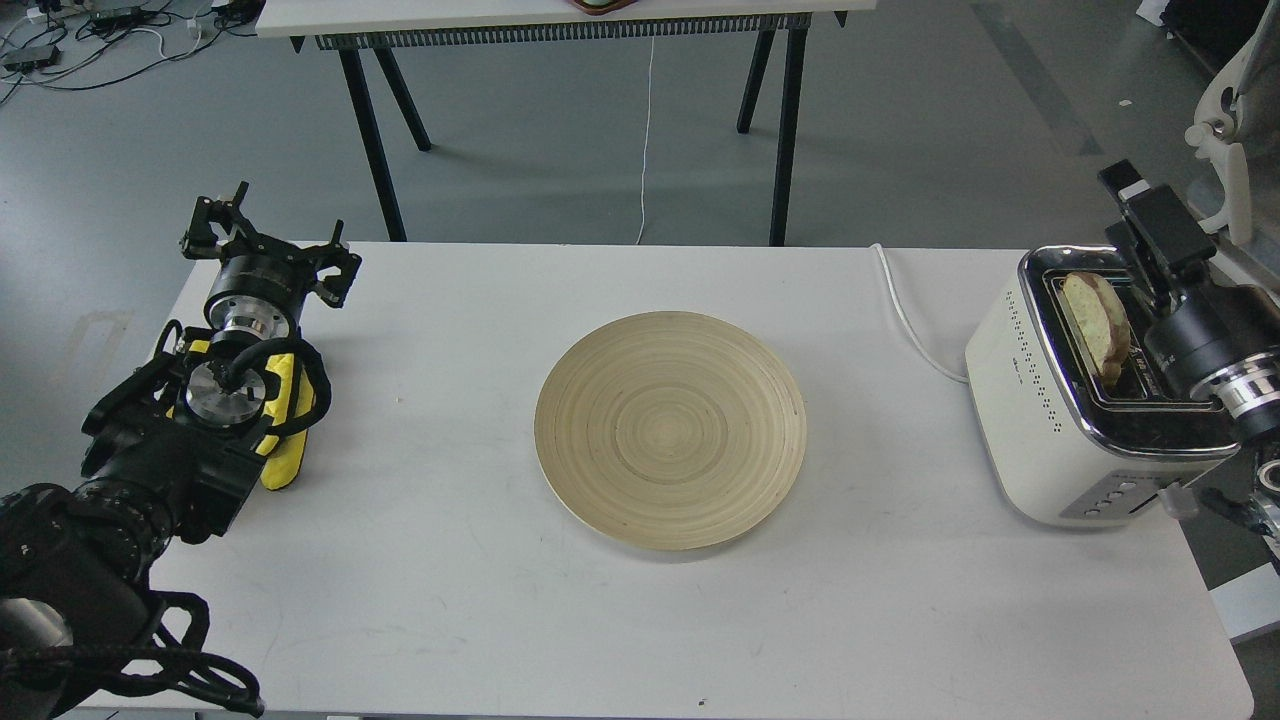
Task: Put bread in toaster with right arm
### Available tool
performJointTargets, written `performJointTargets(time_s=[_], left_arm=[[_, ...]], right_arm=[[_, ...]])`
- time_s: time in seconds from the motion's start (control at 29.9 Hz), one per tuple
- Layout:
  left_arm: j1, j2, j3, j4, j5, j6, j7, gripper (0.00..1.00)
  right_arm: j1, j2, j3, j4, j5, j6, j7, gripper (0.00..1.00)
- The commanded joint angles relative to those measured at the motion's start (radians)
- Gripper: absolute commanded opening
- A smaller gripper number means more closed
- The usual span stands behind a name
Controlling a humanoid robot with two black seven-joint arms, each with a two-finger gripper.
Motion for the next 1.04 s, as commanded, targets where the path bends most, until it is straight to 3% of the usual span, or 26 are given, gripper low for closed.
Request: performJointTargets(time_s=[0.0, 0.3, 0.5, 1.0], left_arm=[[0.000, 0.000, 0.000, 0.000, 0.000, 0.000, 0.000, 1.00], [0.000, 0.000, 0.000, 0.000, 0.000, 0.000, 0.000, 1.00], [0.000, 0.000, 0.000, 0.000, 0.000, 0.000, 0.000, 1.00], [-0.001, 0.000, 0.000, 0.000, 0.000, 0.000, 0.000, 1.00]], right_arm=[[0.017, 0.085, 0.093, -0.042, 0.108, 0.007, 0.000, 0.96], [0.020, 0.502, 0.289, -0.347, 0.142, 0.418, 0.000, 0.98], [0.014, 0.686, 0.404, -0.538, 0.205, 0.673, 0.000, 0.98], [0.000, 0.748, 0.418, -0.595, 0.256, 0.637, 0.000, 0.98]])
